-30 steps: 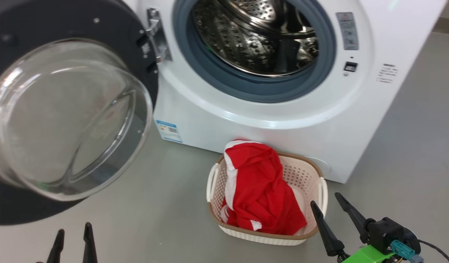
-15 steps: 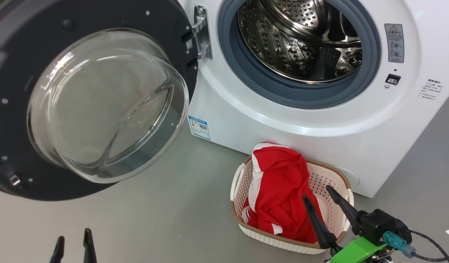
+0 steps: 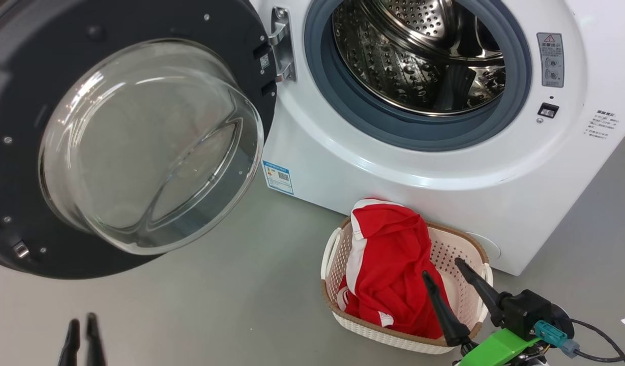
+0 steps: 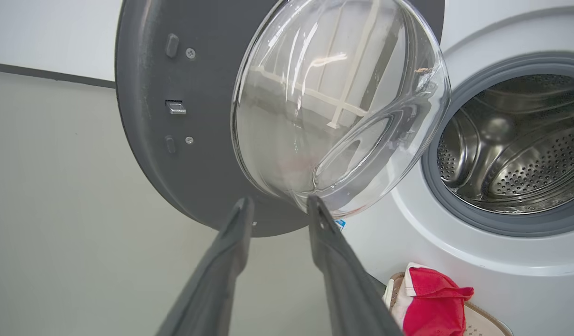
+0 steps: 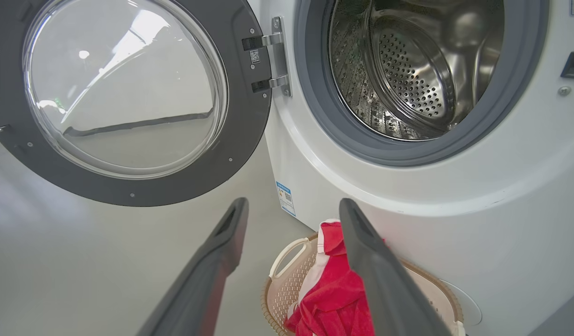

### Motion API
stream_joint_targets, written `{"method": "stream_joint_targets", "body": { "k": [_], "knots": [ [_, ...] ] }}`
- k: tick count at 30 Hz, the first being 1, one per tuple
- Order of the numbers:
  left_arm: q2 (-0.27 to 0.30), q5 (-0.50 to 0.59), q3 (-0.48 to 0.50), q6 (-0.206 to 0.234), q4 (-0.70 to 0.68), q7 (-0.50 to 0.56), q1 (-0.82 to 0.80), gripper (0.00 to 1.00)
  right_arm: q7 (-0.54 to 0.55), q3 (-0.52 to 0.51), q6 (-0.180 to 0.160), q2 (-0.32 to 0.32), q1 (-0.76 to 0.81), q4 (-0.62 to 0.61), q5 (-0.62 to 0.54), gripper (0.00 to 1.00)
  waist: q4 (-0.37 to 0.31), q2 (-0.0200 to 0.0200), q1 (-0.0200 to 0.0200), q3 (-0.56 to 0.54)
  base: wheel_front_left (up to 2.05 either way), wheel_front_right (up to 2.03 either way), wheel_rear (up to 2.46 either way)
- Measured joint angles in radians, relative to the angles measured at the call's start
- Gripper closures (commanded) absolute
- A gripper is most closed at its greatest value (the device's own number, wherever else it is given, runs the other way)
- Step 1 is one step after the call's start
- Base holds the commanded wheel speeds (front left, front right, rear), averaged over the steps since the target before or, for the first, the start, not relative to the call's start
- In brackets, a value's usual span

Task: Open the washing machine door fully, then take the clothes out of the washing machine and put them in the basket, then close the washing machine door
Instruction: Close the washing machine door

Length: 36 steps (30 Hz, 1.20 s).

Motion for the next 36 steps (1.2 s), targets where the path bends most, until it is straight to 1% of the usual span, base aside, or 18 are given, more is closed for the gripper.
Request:
{"method": "stream_joint_targets", "body": {
  "k": [3,5,7,9,11,12,13,14,15,18,21,22,24,27,30,32,34,36],
  "knots": [
    [0.0,-0.001,0.024,-0.004,-0.049,0.0,-0.004,1.0,0.0,-0.005,0.0,0.0,0.0,-0.001,0.0,0.0,-0.002,0.0,0.0,-0.002,0.0,0.0,0.0],
    [-0.001,-0.001,0.044,-0.02,-0.096,0.0,-0.013,1.0,0.0,-0.01,0.0,0.0,0.001,-0.003,0.0,0.0,-0.003,0.0,0.0001,-0.001,0.0,0.0,0.0],
    [-0.005,0.002,0.085,-0.028,-0.161,0.0,-0.04,1.0,0.0,-0.014,0.0,0.0,0.003,-0.008,0.0,0.0,-0.004,0.0,0.0,0.0,0.0,0.0,0.0],
    [-0.005,0.03,0.137,-0.038,-0.233,-0.005,-0.084,1.0,0.0,-0.016,0.0,0.001,0.003,-0.012,0.0,0.0,-0.005,0.0,0.0001,0.002,0.0,0.0,0.0],
    [0.004,0.039,0.184,-0.046,-0.285,-0.007,-0.145,1.0,0.0,-0.017,0.0,0.002,0.004,-0.014,-0.001,0.0,-0.006,0.0,0.0,0.005,0.0,0.0,0.0],
    [0.039,0.043,0.223,-0.047,-0.311,-0.007,-0.21,1.0,0.0,-0.018,0.0,0.002,0.004,-0.016,-0.001,0.0,-0.007,0.0,0.0,0.009,0.0,0.0,0.0],
    [0.063,0.042,0.239,-0.047,-0.317,-0.007,-0.244,1.0,0.0,-0.02,0.0,0.002,0.004,-0.016,-0.002,0.0,-0.007,0.0,0.0,0.012,0.0,0.0,0.0],
    [0.157,-0.005,0.267,-0.054,-0.305,-0.008,-0.351,1.0,0.0,-0.026,0.0,0.001,0.004,-0.018,-0.004,0.0,-0.01,0.0,0.0,0.022,0.0,0.0,0.0],
    [0.188,-0.019,0.28,-0.054,-0.292,-0.008,-0.386,1.0,0.0,-0.027,0.0,0.001,0.004,-0.02,-0.008,0.0,-0.012,0.0,0.0,0.026,0.0,0.0,0.0],
    [0.266,-0.089,0.322,-0.054,-0.207,-0.009,-0.493,1.0,0.0,-0.028,0.0,0.001,0.004,-0.023,-0.014,0.0,-0.019,0.0,0.0,0.04,0.0,0.0,0.0],
    [0.334,-0.166,0.344,-0.054,-0.078,-0.009,-0.589,1.0,0.0,-0.027,0.0,0.001,0.004,-0.022,-0.022,0.0,-0.029,0.0,0.0,0.051,0.0,0.0,0.0],
    [0.363,-0.17,0.341,-0.054,-0.037,-0.009,-0.61,1.0,0.0,-0.027,0.0,0.001,0.004,-0.022,-0.023,0.0,-0.033,0.0,0.0,0.053,0.0,0.0,0.0],
    [0.402,-0.226,0.339,-0.054,0.073,-0.009,-0.662,1.0,0.0,-0.026,0.0,0.002,0.004,-0.021,-0.023,0.0,-0.038,-0.0001,0.0,0.054,0.0,0.0,0.0],
    [0.469,-0.329,0.28,-0.054,0.27,0.015,-0.718,1.0,0.0,-0.024,0.0,0.003,0.004,-0.02,-0.023,0.0,-0.042,0.0,0.0,0.058,0.0,0.0,0.0],
    [0.514,-0.448,0.228,-0.054,0.439,0.118,-0.784,1.0,0.0,-0.024,0.0,0.006,0.003,-0.019,-0.03,0.0,-0.043,0.0,0.0,0.067,0.0,0.0,0.0],
    [0.55,-0.485,0.2,-0.054,0.523,0.164,-0.83,1.0,0.0,-0.021,0.0,0.007,0.003,-0.017,-0.034,0.0,-0.043,0.0,0.0,0.073,0.0,0.0,0.0],
    [0.581,-0.554,0.178,-0.054,0.602,0.256,-0.878,1.0,0.0,-0.016,0.0,0.007,0.002,-0.015,-0.037,0.0,-0.043,0.0,0.0,0.08,0.0,0.0,0.0],
    [0.605,-0.605,0.149,-0.054,0.667,0.376,-0.909,1.0,0.0,-0.011,0.0,0.007,0.0,-0.014,-0.037,0.0,-0.043,0.0,0.0001,0.089,0.0,0.0,0.0]
  ]
}}
